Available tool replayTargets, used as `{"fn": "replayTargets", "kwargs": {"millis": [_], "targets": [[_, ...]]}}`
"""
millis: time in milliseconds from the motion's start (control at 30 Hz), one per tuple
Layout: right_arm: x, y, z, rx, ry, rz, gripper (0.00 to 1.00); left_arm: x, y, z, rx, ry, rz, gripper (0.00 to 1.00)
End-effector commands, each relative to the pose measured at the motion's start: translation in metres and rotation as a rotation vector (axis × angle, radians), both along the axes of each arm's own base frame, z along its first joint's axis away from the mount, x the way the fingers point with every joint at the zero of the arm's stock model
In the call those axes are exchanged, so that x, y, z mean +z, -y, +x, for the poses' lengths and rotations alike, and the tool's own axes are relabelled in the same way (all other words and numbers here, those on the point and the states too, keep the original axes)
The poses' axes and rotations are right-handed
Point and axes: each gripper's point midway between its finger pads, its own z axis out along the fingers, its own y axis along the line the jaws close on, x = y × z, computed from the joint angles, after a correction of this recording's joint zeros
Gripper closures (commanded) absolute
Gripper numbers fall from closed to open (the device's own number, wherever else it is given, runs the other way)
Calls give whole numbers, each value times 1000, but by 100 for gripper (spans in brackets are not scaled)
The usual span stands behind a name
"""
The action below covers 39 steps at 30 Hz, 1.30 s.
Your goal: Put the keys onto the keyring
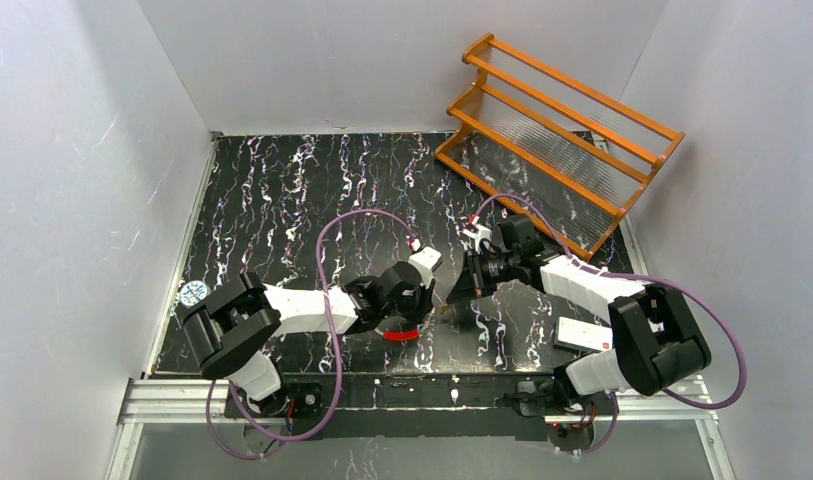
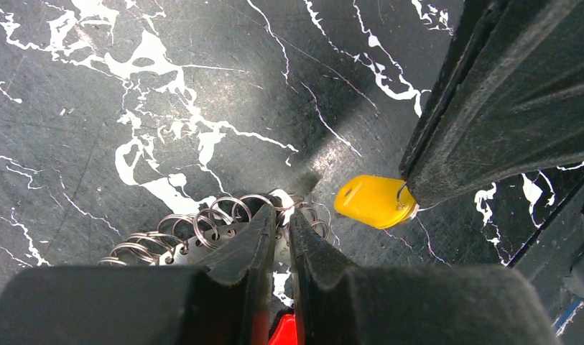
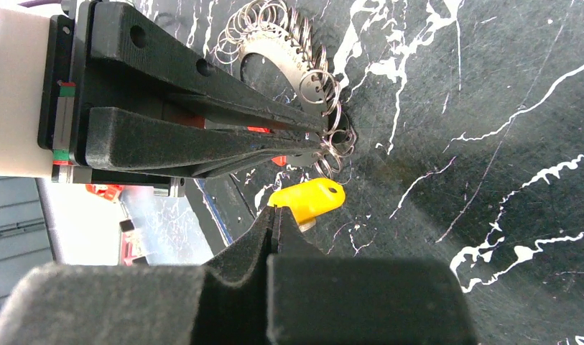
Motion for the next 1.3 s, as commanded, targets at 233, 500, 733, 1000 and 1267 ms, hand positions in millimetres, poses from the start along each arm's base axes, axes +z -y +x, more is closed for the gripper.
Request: {"fn": "replayTargets", "kwargs": {"millis": [233, 500, 733, 1000, 1267], "targets": [[6, 1, 1, 9, 34, 6, 99, -1, 7, -1, -22, -19, 5, 81], [9, 1, 3, 10, 39, 5, 99, 3, 10, -4, -49, -16, -12, 100], [28, -3, 10, 21, 75, 24, 99, 42, 0, 4, -17, 97, -74, 100], [90, -14, 19, 69, 196, 130, 99, 116, -31, -1, -32, 374, -282, 100], [121, -29, 11, 139, 235, 231, 99, 133, -73, -13, 19, 540, -424, 100]]}}
